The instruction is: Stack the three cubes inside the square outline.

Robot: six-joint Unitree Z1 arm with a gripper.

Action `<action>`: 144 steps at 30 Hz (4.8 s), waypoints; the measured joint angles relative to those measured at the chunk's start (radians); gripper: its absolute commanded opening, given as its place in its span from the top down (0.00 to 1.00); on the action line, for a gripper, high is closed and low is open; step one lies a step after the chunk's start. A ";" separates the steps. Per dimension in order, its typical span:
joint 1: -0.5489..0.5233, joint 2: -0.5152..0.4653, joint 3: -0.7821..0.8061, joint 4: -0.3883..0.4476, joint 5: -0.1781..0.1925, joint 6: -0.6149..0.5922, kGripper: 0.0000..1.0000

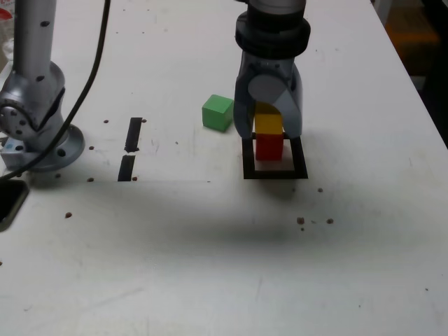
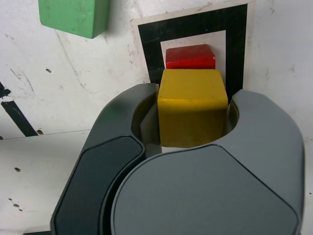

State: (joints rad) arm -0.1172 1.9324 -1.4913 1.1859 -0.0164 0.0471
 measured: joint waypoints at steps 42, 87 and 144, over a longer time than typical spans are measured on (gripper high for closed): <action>0.026 0.039 -0.001 0.016 -0.010 0.043 0.25; 0.083 -0.295 0.411 -0.100 0.236 0.234 0.15; 0.141 -0.155 0.501 -0.346 0.274 0.285 0.86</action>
State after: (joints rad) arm 0.0238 1.7774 -0.9907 0.8401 0.2577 0.3321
